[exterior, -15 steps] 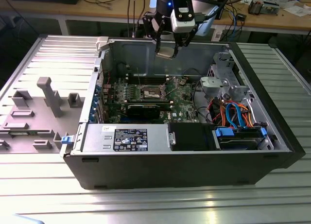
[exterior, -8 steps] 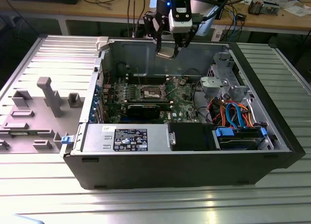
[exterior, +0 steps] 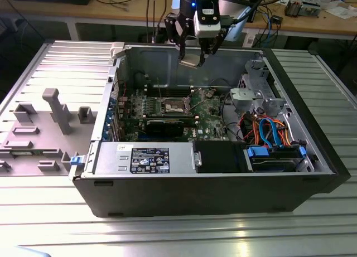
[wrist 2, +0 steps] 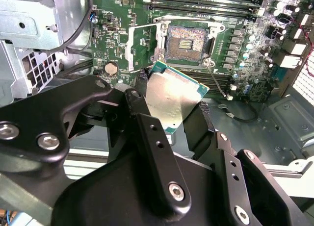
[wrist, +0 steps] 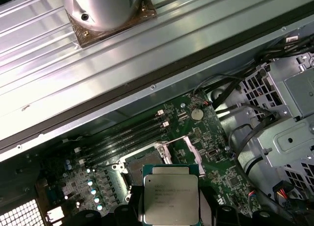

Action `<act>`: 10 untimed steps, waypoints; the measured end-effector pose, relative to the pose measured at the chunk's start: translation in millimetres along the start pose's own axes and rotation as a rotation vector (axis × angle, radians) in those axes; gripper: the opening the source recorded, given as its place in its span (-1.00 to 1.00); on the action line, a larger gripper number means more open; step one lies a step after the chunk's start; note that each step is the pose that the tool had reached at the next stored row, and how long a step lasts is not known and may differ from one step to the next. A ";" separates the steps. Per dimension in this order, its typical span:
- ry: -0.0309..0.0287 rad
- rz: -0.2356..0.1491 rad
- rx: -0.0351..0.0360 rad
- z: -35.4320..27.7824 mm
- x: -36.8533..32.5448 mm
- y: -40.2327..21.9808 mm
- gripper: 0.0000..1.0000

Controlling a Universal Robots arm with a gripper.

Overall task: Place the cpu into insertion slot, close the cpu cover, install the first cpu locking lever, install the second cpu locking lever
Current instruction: 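Place the cpu into insertion slot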

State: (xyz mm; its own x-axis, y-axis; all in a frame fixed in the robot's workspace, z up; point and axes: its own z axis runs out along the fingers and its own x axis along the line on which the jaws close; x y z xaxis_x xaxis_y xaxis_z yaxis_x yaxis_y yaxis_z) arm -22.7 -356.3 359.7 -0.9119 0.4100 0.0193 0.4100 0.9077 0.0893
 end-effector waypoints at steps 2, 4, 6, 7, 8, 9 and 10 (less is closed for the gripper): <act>0.0000 0.000 0.0000 0.0 0.0 0.0 0.08; 0.0000 0.000 0.0000 0.0 0.0 0.0 0.08; -0.0001 0.001 0.0000 0.0 0.0 0.0 0.08; -0.0004 0.004 -0.0001 0.0 0.0 0.0 0.08; -0.0011 0.012 -0.0002 0.0 0.0 0.0 0.08; -0.0017 0.019 -0.0003 0.0 0.0 0.0 0.08; -0.0024 0.027 -0.0004 0.0 0.0 0.0 0.08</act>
State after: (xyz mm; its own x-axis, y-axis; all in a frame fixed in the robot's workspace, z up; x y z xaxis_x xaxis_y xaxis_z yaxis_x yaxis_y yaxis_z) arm -22.7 -356.3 359.7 -0.9004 0.4346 0.0193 0.4345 0.8962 0.0892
